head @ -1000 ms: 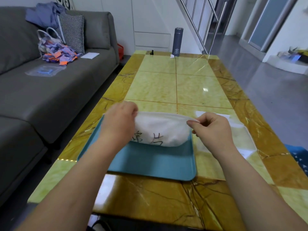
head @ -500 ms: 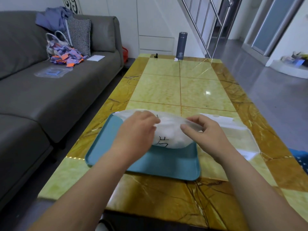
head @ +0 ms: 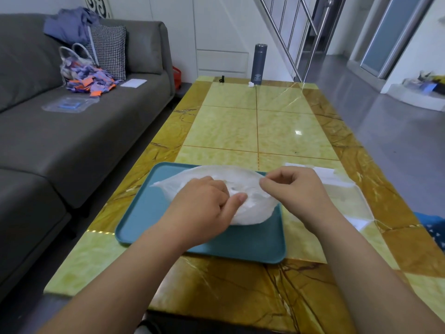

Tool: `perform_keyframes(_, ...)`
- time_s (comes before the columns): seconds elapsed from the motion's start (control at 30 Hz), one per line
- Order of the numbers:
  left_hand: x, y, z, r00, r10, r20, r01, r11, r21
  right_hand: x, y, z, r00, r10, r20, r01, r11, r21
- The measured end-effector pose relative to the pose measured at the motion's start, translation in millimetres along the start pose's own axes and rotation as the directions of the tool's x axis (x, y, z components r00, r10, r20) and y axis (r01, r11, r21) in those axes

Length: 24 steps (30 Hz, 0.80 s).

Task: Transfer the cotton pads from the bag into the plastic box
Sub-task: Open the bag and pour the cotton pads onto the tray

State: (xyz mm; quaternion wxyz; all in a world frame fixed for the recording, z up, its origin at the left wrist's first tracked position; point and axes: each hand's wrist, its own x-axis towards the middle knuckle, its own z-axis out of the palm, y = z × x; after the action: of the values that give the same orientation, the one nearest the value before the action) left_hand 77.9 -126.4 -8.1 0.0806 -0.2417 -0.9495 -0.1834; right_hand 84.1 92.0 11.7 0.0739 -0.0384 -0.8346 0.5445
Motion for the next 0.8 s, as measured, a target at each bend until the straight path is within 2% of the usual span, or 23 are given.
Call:
perform_keyframes(0.07, -1.4, -0.9, 0.1, 0.997, -0.069, 0.026, 0.070, 0.997, -0.015, 1.1, 0.6, 1.8, 1.000, 0.018, 0.005, -0.018, 1.000, 0.015)
perform_keyframes(0.17, -4.2, 0.1, -5.6, 0.987, -0.160, 0.001, 0.160, 0.984, 0.083, 3.8, 7.4, 8.1, 0.997, 0.064, 0.044, -0.063, 0.998, -0.022)
perform_keyframes(0.33, -6.7, 2.3, -4.8, 0.944, -0.257, 0.207, 0.213, 0.954, 0.211, 3.7, 15.0, 14.4, 0.945, 0.173, 0.279, -0.167, 0.985, -0.047)
perform_keyframes(0.53, -2.7, 4.8, 3.8, 0.935, -0.315, 0.161, 0.239, 0.899, 0.367, 4.4, 25.6, 28.4, 0.939, 0.260, 0.224, -0.184, 0.932, -0.311)
perform_keyframes(0.63, -4.1, 3.3, 10.1, 0.944, -0.274, 0.185, 0.218, 0.937, 0.274, 3.6, 24.1, 35.7, 0.901, 0.321, 0.291, -0.246, 0.932, -0.267)
perform_keyframes(0.73, -8.4, -3.1, 20.6, 0.916, -0.196, 0.350, 0.210, 0.978, 0.000, 2.8, 16.0, 42.3, 0.861, 0.351, 0.367, -0.300, 0.935, -0.191)
perform_keyframes(0.8, -10.4, -3.6, 25.8, 0.903, -0.152, 0.401, 0.203, 0.975, -0.088, 3.0, 13.1, 47.2, 0.851, 0.347, 0.395, -0.299, 0.937, -0.178)
